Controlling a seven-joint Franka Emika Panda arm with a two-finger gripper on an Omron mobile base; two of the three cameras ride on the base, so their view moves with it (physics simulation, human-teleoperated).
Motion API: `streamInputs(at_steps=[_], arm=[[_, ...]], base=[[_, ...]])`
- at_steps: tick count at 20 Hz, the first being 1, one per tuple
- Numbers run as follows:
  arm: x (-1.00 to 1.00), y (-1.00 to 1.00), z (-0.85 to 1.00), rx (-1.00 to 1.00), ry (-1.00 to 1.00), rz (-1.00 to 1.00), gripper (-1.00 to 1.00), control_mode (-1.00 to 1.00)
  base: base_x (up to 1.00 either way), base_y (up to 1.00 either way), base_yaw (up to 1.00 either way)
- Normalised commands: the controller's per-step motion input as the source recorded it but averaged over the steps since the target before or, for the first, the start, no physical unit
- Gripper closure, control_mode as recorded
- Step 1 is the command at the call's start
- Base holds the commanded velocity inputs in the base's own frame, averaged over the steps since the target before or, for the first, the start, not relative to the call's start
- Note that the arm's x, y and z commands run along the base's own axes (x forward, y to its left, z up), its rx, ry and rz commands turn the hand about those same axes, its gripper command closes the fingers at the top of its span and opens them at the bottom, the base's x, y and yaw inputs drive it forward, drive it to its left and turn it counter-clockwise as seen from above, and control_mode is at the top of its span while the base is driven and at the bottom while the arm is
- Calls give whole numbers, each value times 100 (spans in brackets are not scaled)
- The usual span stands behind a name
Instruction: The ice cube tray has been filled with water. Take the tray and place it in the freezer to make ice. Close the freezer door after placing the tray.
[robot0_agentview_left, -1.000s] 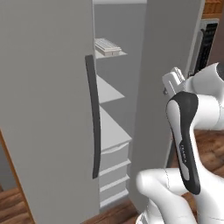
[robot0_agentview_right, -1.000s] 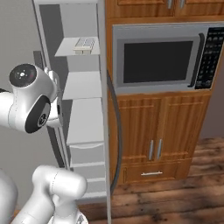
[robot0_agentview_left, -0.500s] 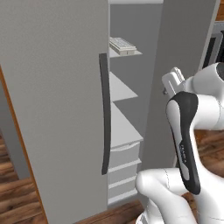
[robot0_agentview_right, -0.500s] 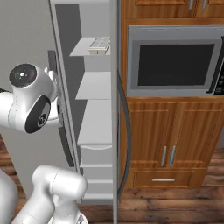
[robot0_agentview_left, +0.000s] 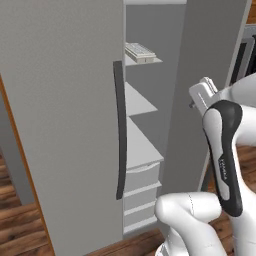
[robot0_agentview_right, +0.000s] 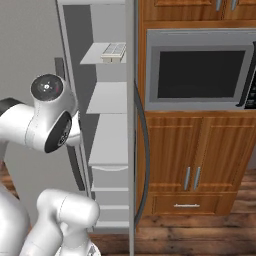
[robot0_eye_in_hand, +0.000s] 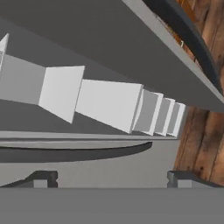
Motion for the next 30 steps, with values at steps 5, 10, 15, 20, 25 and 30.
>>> streamInputs(at_steps=[5, 10, 15, 20, 25, 30], arm=[[0, -34, 0, 0, 0, 3, -100, -100], [0, -69, -1, 2, -7, 0, -100, -100], [0, -70, -5, 3, -10, 0, -100, -100], [0, -58, -10, 3, -11, 0, -100, -100], [0, -48, -10, 3, -8, 0, -100, -100], [14, -24, -6, 2, -2, 0, -100, -100]], base=[[0, 0, 0], [0, 0, 0], [0, 0, 0], [0, 0, 0], [0, 0, 0], [0, 0, 0]])
